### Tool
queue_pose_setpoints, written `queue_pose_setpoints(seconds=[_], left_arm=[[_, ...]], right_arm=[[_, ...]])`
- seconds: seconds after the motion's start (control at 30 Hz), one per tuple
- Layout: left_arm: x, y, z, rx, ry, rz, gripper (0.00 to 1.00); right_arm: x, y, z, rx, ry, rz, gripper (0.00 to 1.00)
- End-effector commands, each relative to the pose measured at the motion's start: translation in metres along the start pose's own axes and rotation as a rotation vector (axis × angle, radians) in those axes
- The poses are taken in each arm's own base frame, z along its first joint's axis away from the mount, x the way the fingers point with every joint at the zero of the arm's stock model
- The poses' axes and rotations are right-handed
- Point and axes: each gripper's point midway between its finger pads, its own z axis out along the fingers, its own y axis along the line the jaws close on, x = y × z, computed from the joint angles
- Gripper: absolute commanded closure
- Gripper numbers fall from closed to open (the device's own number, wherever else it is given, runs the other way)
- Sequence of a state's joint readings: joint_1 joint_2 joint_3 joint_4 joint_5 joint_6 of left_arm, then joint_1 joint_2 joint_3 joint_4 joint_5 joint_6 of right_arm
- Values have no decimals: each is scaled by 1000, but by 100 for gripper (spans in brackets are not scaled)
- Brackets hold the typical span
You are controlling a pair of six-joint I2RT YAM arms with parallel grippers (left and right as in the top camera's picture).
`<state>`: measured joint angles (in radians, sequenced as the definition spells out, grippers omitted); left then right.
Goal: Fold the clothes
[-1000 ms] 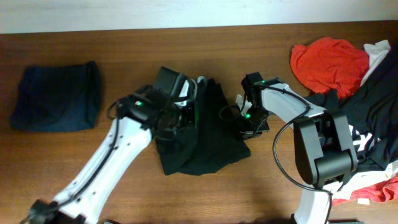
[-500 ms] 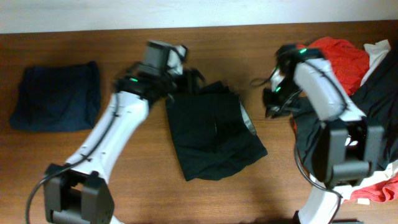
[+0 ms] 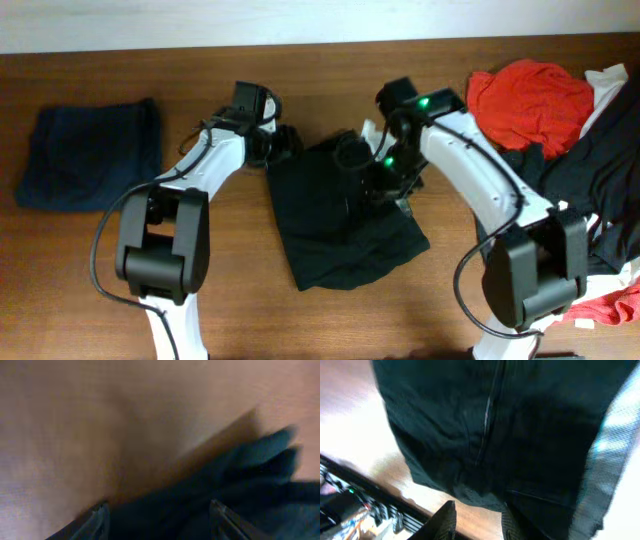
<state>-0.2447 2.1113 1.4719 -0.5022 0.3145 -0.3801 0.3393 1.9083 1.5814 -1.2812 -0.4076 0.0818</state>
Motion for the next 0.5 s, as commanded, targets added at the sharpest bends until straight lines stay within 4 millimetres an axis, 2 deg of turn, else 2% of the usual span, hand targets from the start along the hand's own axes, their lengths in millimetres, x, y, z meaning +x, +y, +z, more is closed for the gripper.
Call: queue_pose_setpoints(seconds=[0.0, 0.07, 0.13, 0.17, 0.2, 0.23, 0.27, 0.33, 0.37, 0.43, 0.47], left_arm=[[39, 15, 3, -68, 154, -29, 40], [68, 27, -5, -127, 269, -68, 49], [100, 35, -17, -179, 401, -112, 52], [111, 38, -23, -198, 451, -129, 60], [126, 41, -32, -223, 515, -150, 64], [144, 44, -45, -254, 599, -179, 67], [153, 42, -52, -254, 646, -190, 70], [162, 30, -59, -180, 698, -164, 71], [159, 24, -62, -151, 688, -161, 71], [141, 15, -66, -117, 598, -125, 70], [129, 10, -68, -96, 540, -101, 66]], right_arm=[[28, -13, 46, 3, 101, 33, 64], [48, -32, 71, 27, 146, 66, 66], [61, -67, 81, 149, 161, 192, 67], [65, -83, 81, 214, 158, 240, 68], [67, -111, 74, 332, 137, 308, 69], [61, -135, 64, 425, 93, 346, 68], [52, -146, 57, 455, 52, 358, 69], [32, -153, 47, 446, -14, 341, 68], [19, -154, 36, 441, -55, 344, 67], [4, -145, 17, 428, -83, 313, 67], [1, -140, 8, 428, -86, 307, 67]])
